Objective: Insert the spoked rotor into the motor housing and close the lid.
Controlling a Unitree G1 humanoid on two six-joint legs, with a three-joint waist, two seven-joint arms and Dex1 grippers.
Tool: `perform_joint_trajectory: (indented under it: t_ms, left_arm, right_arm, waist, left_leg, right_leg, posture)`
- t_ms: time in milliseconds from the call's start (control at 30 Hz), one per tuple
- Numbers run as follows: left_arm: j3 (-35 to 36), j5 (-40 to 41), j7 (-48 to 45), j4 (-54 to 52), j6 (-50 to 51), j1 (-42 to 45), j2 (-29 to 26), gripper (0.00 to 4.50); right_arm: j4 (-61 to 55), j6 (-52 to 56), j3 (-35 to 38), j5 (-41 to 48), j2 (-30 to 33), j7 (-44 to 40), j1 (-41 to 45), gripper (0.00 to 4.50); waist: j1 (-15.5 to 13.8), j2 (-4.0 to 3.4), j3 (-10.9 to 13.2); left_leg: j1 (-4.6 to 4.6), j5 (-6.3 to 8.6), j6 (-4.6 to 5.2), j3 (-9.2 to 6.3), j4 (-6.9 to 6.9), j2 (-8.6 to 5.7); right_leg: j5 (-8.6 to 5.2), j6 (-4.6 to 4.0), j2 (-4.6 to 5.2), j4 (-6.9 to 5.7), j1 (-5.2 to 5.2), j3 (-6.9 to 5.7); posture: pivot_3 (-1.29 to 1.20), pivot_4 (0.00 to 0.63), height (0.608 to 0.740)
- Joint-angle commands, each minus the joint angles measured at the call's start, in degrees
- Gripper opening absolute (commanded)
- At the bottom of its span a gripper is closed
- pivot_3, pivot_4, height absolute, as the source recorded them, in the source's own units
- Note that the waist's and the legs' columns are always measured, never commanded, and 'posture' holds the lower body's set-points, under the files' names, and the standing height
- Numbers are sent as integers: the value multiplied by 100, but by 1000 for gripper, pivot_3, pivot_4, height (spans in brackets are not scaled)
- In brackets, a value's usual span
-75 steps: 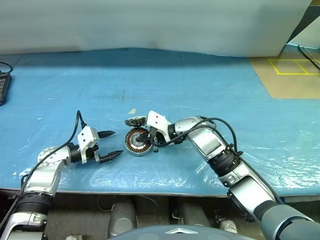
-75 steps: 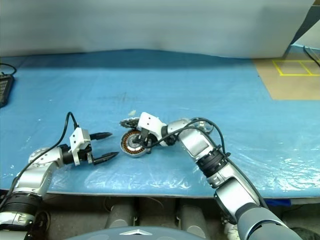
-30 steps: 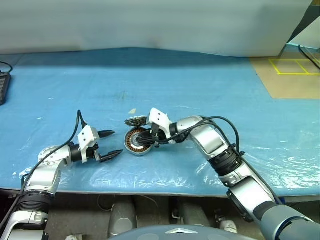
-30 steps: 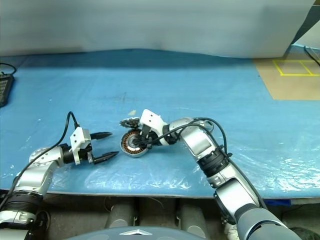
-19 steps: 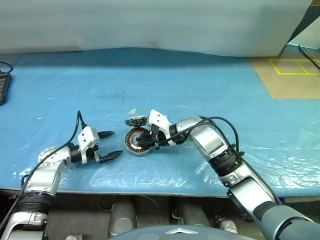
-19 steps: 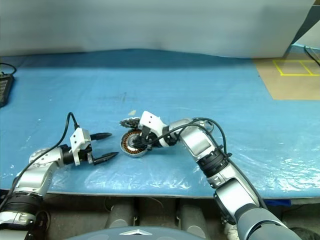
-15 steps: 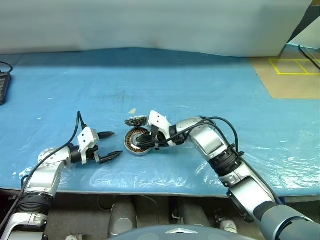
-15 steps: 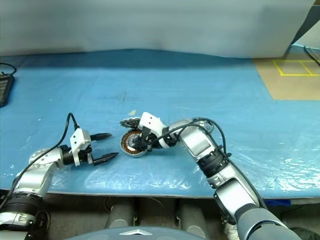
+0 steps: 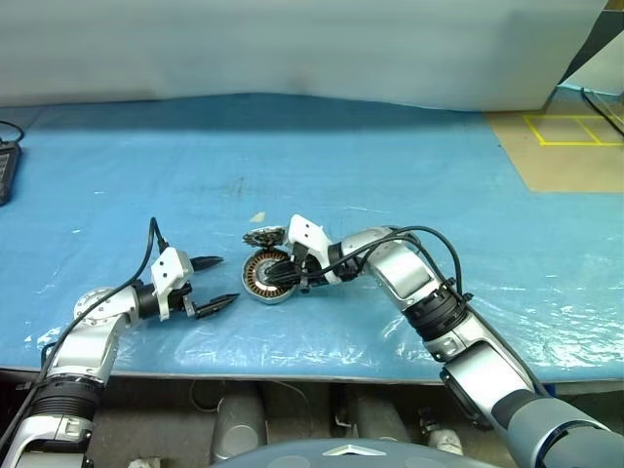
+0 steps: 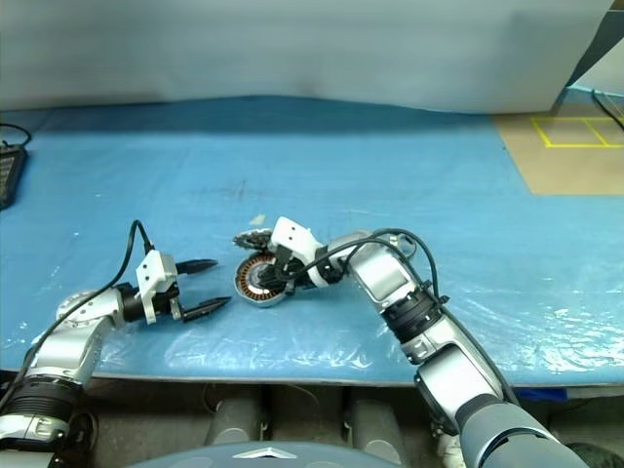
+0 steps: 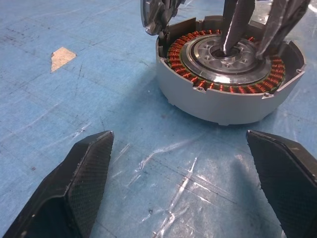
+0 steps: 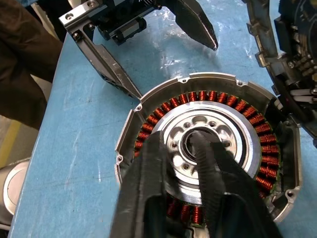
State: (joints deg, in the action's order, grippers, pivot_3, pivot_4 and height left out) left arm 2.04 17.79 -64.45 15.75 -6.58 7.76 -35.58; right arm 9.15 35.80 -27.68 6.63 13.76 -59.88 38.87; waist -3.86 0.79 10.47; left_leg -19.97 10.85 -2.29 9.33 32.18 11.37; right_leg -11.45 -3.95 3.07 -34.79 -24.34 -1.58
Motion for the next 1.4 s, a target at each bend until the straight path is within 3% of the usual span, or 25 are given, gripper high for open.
perform_joint_trajectory:
  t_ms: [33,1100,1400]
  left_arm:
    - [113,33,40,-157,-102,-41,-4,4500]
    - [85,16,3,-74,-131,21,-18,4500]
    - [69,-4,37,-100,-122,-6,4,4500]
  right_arm:
    - [73,-15,-150,-72,-2,-49,17,7]
    - [-71,-359,117,-82,-126,105,226,7]
    - [777,-638,47,-283,-294,259,201,7]
  waist:
    - [0,0,0]
    - [-3,0,0]
    - [11,0,0]
  left_leg:
    - [0,0,0,0,0,0]
    - [-3,0,0,0,0,0]
    - [0,0,1,0,0,0]
  right_leg:
    - [0,0,0,0,0,0]
    - [0,0,0,1,-1,0]
    - [0,0,0,0,-1,0]
  posture:
    - [0,150,740]
    - [0,150,740]
    - [0,150,740]
